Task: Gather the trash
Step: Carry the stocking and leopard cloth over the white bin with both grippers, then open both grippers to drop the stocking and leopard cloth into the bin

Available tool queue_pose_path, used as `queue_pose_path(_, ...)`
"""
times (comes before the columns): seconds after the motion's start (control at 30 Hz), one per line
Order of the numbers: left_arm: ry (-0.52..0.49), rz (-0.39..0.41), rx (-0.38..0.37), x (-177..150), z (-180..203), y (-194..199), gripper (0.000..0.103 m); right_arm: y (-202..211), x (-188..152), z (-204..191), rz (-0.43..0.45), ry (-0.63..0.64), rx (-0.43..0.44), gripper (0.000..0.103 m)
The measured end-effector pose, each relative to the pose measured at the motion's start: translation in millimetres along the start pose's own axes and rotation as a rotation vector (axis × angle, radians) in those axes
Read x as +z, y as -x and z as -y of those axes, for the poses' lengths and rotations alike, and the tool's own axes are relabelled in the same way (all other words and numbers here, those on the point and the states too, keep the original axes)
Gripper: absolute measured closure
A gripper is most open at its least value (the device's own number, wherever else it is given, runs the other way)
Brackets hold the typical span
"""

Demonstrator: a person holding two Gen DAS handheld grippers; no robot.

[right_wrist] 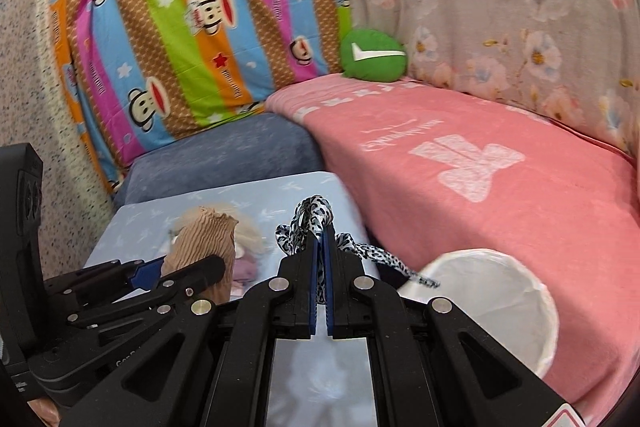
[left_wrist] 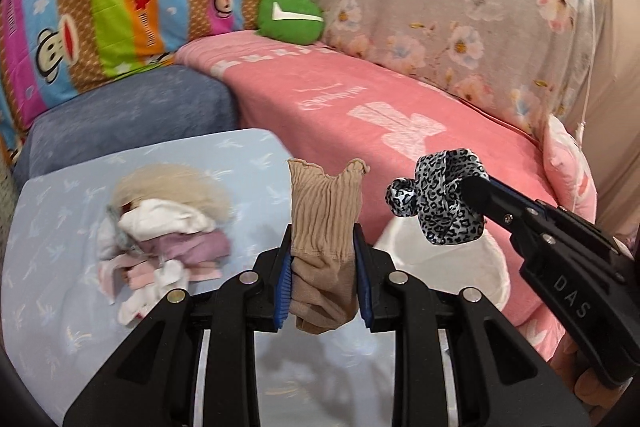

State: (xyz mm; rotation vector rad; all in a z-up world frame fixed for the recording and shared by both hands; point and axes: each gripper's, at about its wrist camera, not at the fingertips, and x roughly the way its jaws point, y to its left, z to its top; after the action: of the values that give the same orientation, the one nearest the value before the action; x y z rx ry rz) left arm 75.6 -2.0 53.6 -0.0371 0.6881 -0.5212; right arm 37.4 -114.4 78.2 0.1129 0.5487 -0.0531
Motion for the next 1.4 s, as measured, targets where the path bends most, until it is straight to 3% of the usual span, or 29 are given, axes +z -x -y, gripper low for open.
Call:
queue_pose_path(0.47,-0.152,-0.042,-0.084,4,99,-38,0.077,22,-18,103,0.010,-0.118,-0.121,0.101)
queue_pose_path(0.9,-0.196,-0.101,-0.117,2,135,-68,0.075,17,-29,144,-0.004,-0.174,-0.164,0.097)
queue_pose_path(0.93,-0.197,-0.107,-0.120,2,136,-70,0.073,17,-30,145,-0.002,-0.177,-0.168,0.097)
queue_pose_path(1.07,-0.191,-0.104,-0.108,3,139,-74,0.048,15,-31,151,0.001,-0.191,-0.176,0.091)
queue_pose_path(1.13,-0.187,-0.095,-0.097,3,138,-74,0.040,15,-31,153,0.004,-0.195,-0.181,0.088)
queue_pose_path(1.4,-0.166,-0.093,-0.077,6,131,-77,0.040,15,-32,154,0.003,-0.195,-0.180,0.082)
